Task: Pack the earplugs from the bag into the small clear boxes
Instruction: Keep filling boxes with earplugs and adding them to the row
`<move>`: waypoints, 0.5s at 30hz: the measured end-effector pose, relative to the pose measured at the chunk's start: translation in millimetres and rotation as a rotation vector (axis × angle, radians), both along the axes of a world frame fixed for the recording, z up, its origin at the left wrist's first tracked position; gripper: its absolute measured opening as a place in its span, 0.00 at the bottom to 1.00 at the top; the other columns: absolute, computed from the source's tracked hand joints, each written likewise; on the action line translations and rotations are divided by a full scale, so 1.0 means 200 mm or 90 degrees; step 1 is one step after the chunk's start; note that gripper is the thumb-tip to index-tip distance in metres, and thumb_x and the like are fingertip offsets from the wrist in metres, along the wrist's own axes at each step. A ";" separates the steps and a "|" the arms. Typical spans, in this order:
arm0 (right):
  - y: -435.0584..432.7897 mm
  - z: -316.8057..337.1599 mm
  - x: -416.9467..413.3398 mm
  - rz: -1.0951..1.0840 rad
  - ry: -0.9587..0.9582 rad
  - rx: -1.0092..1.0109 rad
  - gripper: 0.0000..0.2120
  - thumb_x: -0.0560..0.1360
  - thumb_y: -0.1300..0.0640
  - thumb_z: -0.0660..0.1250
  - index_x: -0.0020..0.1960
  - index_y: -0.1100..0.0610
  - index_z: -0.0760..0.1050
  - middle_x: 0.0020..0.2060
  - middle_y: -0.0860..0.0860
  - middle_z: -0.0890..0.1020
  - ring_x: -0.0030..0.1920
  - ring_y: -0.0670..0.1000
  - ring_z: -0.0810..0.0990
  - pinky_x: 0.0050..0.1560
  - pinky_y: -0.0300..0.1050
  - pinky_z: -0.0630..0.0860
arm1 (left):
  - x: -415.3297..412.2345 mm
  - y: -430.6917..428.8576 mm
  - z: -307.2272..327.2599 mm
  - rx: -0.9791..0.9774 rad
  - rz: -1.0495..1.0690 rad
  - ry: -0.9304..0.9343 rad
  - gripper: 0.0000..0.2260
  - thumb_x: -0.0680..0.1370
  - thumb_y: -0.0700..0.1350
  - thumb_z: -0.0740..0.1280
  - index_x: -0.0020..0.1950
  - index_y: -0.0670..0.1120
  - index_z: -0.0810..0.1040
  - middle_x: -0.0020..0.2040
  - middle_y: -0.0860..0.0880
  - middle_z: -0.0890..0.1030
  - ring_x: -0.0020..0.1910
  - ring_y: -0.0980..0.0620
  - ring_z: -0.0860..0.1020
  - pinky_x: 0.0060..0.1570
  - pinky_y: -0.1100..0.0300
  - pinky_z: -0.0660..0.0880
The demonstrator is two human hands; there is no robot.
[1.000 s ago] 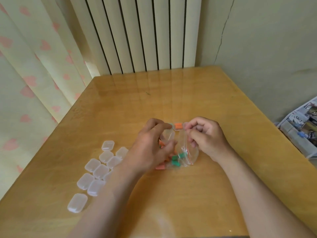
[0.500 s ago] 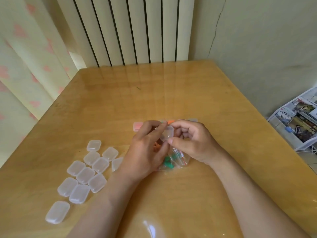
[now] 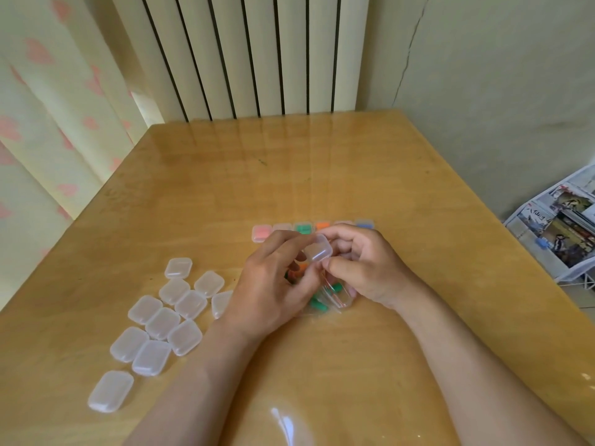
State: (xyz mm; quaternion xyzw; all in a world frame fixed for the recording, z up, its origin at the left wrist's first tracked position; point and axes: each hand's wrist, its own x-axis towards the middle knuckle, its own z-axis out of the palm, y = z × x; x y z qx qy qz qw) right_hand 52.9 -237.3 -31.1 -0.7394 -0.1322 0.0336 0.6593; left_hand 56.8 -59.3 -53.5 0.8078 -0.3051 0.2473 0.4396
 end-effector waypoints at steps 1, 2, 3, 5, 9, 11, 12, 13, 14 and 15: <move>0.00 0.00 0.00 0.002 0.002 0.004 0.17 0.75 0.76 0.64 0.53 0.57 0.79 0.35 0.51 0.83 0.30 0.41 0.80 0.27 0.28 0.70 | 0.00 0.00 0.00 0.001 0.004 0.000 0.14 0.76 0.43 0.69 0.61 0.42 0.82 0.52 0.47 0.80 0.43 0.56 0.78 0.42 0.62 0.77; 0.00 0.00 0.00 0.002 0.004 0.006 0.16 0.75 0.75 0.64 0.53 0.57 0.79 0.35 0.51 0.83 0.31 0.42 0.80 0.27 0.28 0.71 | 0.00 0.00 0.00 0.003 0.008 0.000 0.14 0.76 0.43 0.69 0.60 0.41 0.82 0.51 0.47 0.80 0.43 0.56 0.78 0.42 0.63 0.77; 0.01 0.00 0.00 0.000 0.004 0.006 0.15 0.74 0.74 0.66 0.53 0.56 0.79 0.35 0.51 0.83 0.31 0.43 0.80 0.27 0.28 0.71 | 0.00 0.00 0.00 0.007 0.013 -0.002 0.14 0.76 0.43 0.69 0.60 0.41 0.82 0.51 0.47 0.80 0.42 0.56 0.78 0.42 0.63 0.77; 0.01 0.00 0.00 -0.007 0.005 0.006 0.13 0.71 0.69 0.67 0.52 0.56 0.79 0.35 0.52 0.83 0.32 0.44 0.80 0.27 0.29 0.71 | 0.00 -0.01 0.00 0.015 0.021 -0.009 0.14 0.76 0.44 0.69 0.59 0.41 0.82 0.50 0.48 0.80 0.41 0.57 0.78 0.42 0.64 0.76; 0.01 0.00 0.00 -0.021 0.013 0.000 0.15 0.72 0.71 0.67 0.53 0.55 0.79 0.35 0.53 0.83 0.31 0.46 0.81 0.26 0.30 0.71 | 0.00 -0.02 -0.01 0.012 0.014 -0.013 0.13 0.76 0.42 0.69 0.59 0.40 0.82 0.51 0.47 0.80 0.40 0.57 0.77 0.40 0.61 0.77; 0.01 0.00 0.00 -0.029 0.018 -0.015 0.18 0.74 0.74 0.65 0.54 0.53 0.79 0.34 0.54 0.82 0.30 0.47 0.80 0.24 0.33 0.72 | 0.01 -0.02 -0.01 0.005 0.008 -0.017 0.14 0.76 0.42 0.69 0.60 0.39 0.81 0.52 0.46 0.79 0.42 0.57 0.76 0.39 0.59 0.77; 0.00 0.00 0.00 -0.031 0.019 -0.024 0.17 0.75 0.73 0.65 0.55 0.53 0.79 0.33 0.55 0.82 0.28 0.46 0.79 0.23 0.38 0.71 | 0.01 -0.02 -0.01 0.002 0.007 -0.018 0.14 0.76 0.42 0.69 0.60 0.39 0.80 0.53 0.46 0.78 0.42 0.56 0.77 0.39 0.59 0.77; 0.00 0.00 0.00 -0.031 0.018 -0.029 0.15 0.76 0.70 0.66 0.55 0.53 0.79 0.32 0.56 0.81 0.26 0.46 0.78 0.22 0.40 0.70 | 0.01 -0.01 -0.01 -0.001 0.007 -0.016 0.15 0.76 0.42 0.70 0.61 0.39 0.79 0.54 0.46 0.77 0.41 0.55 0.77 0.39 0.58 0.77; 0.00 0.00 0.01 -0.032 0.019 -0.029 0.13 0.76 0.67 0.67 0.55 0.52 0.79 0.31 0.57 0.81 0.25 0.47 0.77 0.22 0.42 0.69 | 0.01 -0.01 -0.01 -0.002 0.007 -0.013 0.16 0.76 0.41 0.70 0.62 0.39 0.78 0.55 0.46 0.77 0.41 0.54 0.78 0.40 0.59 0.78; 0.00 -0.01 0.01 -0.038 0.021 -0.025 0.11 0.77 0.65 0.68 0.54 0.51 0.79 0.31 0.58 0.81 0.25 0.48 0.77 0.23 0.43 0.69 | 0.00 -0.01 -0.02 -0.004 0.007 -0.007 0.17 0.76 0.40 0.70 0.63 0.39 0.77 0.56 0.46 0.76 0.41 0.54 0.79 0.41 0.59 0.78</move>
